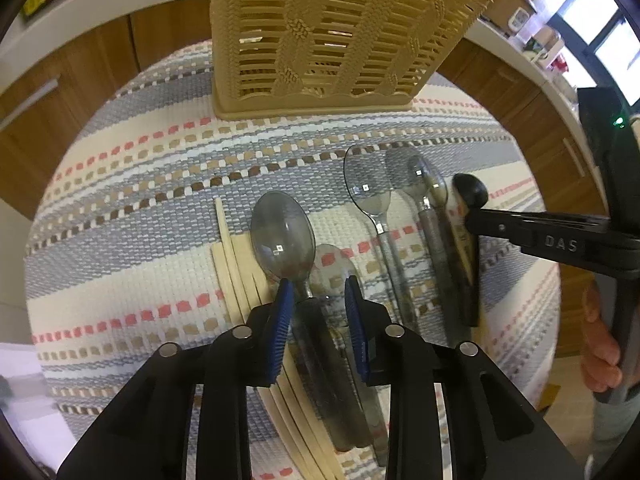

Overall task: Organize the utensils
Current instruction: 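Grasp a clear spoon with the left tool while the right tool grasps the black spoon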

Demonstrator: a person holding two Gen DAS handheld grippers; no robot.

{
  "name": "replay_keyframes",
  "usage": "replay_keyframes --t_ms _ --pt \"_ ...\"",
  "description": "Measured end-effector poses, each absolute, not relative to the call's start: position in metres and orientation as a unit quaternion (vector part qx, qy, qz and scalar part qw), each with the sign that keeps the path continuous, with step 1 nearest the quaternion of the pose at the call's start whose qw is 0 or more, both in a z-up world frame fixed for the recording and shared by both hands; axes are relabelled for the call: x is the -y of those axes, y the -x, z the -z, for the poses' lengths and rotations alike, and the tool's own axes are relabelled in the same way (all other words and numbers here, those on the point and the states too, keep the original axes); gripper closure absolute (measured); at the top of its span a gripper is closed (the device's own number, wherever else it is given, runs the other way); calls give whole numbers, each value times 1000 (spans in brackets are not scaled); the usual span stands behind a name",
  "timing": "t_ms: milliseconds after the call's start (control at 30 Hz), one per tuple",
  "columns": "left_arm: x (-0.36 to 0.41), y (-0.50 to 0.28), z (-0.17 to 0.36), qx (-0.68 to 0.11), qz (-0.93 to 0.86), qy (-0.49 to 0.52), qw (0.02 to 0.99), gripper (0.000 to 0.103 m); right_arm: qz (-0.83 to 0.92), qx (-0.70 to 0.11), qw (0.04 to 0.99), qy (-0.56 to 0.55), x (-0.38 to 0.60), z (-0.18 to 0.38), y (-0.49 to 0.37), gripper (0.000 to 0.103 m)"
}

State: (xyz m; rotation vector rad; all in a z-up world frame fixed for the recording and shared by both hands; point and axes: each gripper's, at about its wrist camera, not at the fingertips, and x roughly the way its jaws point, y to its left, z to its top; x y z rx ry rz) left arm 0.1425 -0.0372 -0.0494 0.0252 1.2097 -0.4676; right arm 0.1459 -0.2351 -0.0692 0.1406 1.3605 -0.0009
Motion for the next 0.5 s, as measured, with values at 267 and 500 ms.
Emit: replay_keyframes --t_ms 267,500 --pt "41 -134 49 -546 206 -19 812 103 -14 -600 799 -36 234 57 -128 99" --pt "19 -120 32 -526 266 63 805 103 -35 -577 814 -51 250 40 -106 99"
